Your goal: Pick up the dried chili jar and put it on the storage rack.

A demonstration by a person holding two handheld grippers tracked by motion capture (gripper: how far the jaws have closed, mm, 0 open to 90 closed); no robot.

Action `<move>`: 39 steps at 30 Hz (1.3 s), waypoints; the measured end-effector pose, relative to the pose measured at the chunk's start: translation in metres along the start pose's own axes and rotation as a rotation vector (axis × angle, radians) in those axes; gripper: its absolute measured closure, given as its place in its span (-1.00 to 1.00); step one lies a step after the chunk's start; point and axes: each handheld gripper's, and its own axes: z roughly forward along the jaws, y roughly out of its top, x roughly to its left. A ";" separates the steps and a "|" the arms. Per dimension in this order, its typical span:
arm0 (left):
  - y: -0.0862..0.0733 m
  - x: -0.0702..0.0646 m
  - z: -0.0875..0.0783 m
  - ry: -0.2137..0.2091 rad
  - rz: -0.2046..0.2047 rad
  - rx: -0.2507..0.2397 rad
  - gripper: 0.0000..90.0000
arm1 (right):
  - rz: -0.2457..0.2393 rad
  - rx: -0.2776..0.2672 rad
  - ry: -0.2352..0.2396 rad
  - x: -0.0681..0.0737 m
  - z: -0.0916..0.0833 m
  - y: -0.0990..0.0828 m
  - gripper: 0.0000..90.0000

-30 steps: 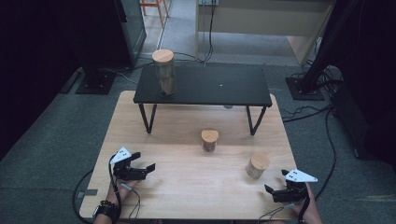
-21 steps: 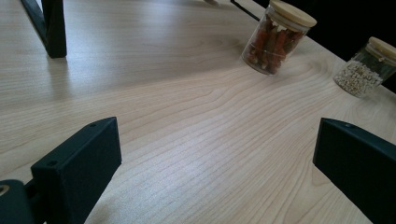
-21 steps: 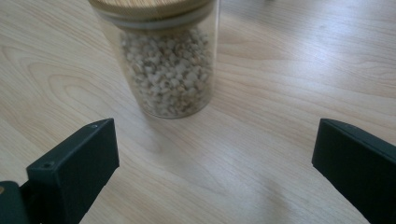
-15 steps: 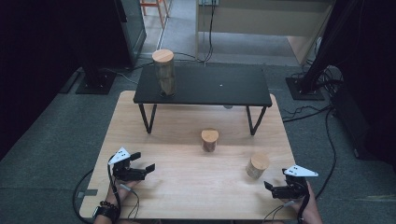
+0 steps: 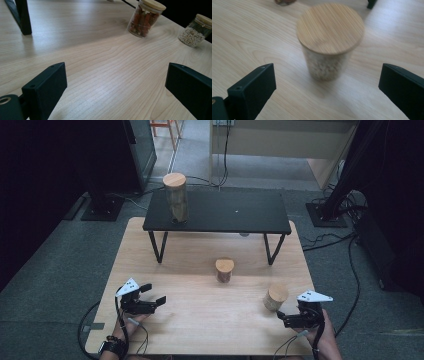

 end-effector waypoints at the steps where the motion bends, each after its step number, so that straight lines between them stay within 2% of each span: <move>1: 0.000 0.000 0.000 0.001 0.004 0.001 -0.91 | -0.007 0.002 0.002 0.002 0.001 0.003 -0.98; 4: 0.000 -0.001 0.000 0.004 0.009 -0.001 -0.91 | -0.027 0.019 -0.006 0.011 0.003 0.014 -0.98; 5: 0.000 -0.001 0.000 0.003 0.009 -0.001 -0.91 | -0.017 0.018 -0.001 0.012 0.004 0.016 -0.98; 11: -0.001 -0.002 -0.001 0.003 0.009 -0.001 -0.91 | -0.020 0.016 0.005 0.019 0.010 0.024 -0.97; 20: -0.003 -0.001 -0.002 0.004 -0.001 -0.018 -0.91 | -0.033 0.003 0.007 0.024 0.008 0.033 -0.96; 27: -0.003 -0.001 -0.002 0.002 -0.003 -0.018 -0.91 | -0.062 0.001 0.022 0.031 0.012 0.044 -0.96; 32: -0.003 -0.001 -0.002 0.000 0.002 -0.014 -0.91 | -0.054 -0.002 0.043 0.035 0.019 0.050 -0.96; 39: -0.001 -0.001 0.000 -0.007 0.007 0.001 -0.91 | -0.069 0.007 0.061 0.042 0.031 0.060 -0.96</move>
